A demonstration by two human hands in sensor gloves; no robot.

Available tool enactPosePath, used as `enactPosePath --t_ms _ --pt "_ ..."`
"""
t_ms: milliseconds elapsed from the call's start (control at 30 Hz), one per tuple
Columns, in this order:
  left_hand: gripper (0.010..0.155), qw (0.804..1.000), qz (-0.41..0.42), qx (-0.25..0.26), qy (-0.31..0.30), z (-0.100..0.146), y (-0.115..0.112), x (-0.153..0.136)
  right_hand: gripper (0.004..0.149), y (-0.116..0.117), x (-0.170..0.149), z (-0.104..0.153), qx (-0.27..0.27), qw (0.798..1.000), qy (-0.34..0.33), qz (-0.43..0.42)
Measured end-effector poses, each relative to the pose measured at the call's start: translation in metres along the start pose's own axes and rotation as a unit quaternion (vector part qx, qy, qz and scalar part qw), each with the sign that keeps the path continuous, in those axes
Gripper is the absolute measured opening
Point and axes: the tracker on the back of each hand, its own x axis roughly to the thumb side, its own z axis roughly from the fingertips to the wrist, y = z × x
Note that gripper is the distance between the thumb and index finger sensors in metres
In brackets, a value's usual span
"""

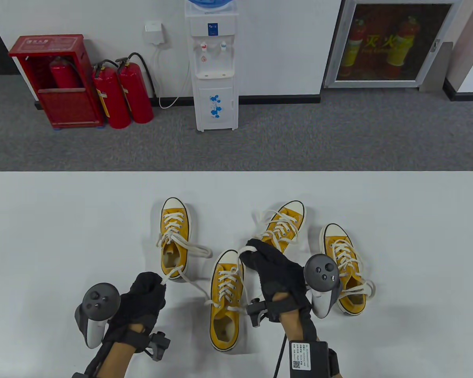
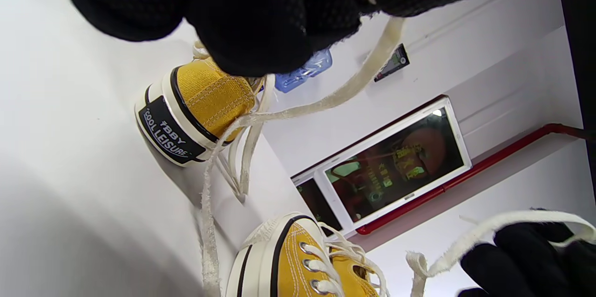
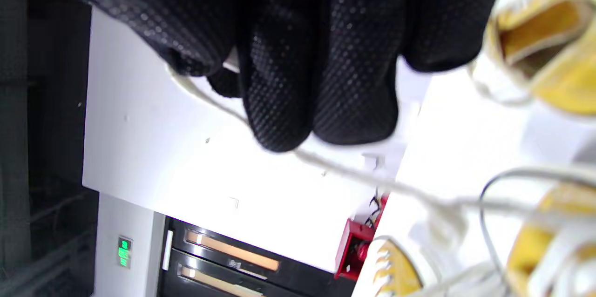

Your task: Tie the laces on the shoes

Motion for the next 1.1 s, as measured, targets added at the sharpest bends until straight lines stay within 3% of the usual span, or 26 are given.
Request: enactPosePath --t_ms 267,633,1100 --pt "0.038 0.999 0.023 -0.007 -0.034 0.003 0.001 0.016 0.044 0.011 -0.017 -0.001 0.018 0.999 0.024 -0.038" --pt "0.038 0.987 0.09 -0.066 -0.113 0.002 0.013 0.09 0.044 0.028 -0.015 0.002 0.042 0.998 0.025 -0.039" --pt "0.038 0.972 0.12 -0.134 -0.151 -0.008 -0.02 0.136 0.049 0.047 -0.017 0.007 0.102 0.994 0.036 -0.004"
